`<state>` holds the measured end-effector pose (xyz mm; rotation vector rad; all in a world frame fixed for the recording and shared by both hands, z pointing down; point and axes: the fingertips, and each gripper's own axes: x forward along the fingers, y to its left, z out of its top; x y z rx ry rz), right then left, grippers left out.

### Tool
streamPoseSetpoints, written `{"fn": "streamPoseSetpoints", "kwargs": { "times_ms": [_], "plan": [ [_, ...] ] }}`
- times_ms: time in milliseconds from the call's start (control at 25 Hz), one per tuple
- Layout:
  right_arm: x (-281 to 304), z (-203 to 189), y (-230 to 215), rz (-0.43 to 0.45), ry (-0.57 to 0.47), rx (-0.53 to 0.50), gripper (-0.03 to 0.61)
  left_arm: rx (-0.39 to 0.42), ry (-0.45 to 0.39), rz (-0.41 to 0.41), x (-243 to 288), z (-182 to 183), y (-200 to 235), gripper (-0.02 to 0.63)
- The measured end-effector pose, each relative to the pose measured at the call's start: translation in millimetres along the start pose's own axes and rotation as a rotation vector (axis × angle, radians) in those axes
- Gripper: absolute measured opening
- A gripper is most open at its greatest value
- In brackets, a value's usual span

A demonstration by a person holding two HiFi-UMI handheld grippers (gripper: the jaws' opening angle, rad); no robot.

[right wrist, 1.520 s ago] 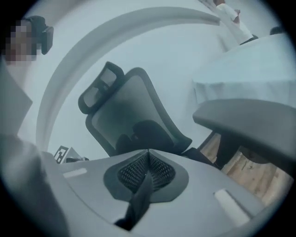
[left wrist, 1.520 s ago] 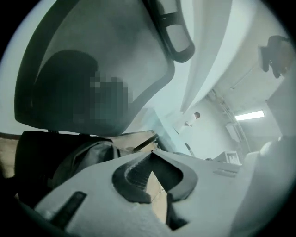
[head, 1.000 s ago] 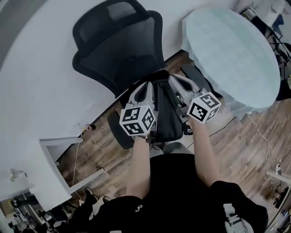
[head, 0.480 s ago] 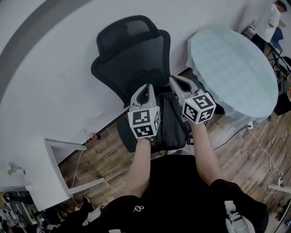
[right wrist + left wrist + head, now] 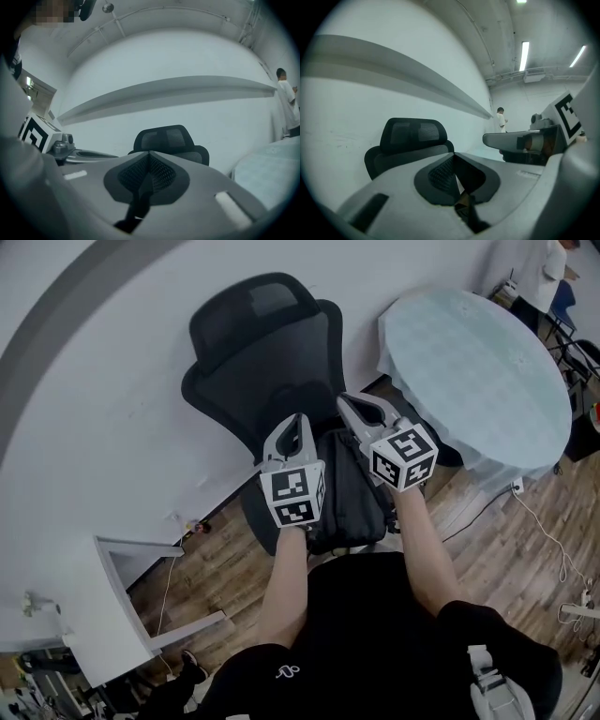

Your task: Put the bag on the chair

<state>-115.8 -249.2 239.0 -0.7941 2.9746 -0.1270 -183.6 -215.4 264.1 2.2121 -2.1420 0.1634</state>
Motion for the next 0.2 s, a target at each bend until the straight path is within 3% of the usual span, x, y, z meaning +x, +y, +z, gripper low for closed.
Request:
{"fn": "streamPoseSetpoints", "kwargs": {
  "times_ms": [200],
  "plan": [
    [7.3,-10.6,-6.1,0.017,0.021,-0.012,0.011,-0.03,-0.001,0.007,11.0,-5.3,3.7,0.0]
  ]
}}
